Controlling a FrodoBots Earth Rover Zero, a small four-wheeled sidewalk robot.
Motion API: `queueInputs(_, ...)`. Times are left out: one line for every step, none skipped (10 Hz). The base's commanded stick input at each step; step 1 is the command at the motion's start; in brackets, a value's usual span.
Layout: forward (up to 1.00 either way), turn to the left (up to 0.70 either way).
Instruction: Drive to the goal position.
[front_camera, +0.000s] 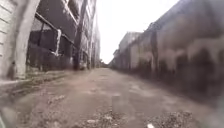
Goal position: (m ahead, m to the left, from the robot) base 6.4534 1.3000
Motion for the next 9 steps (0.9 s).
queueInputs(0.85,0.0)
queueInputs(0.85,0.0)
queueInputs(0.85,0.0)
queueInputs(0.85,0.0)
queueInputs(0.85,0.0)
queueInputs(0.85,0.0)
queueInputs(0.85,0.0)
queueInputs(0.85,0.0)
queueInputs(0.85,0.0)
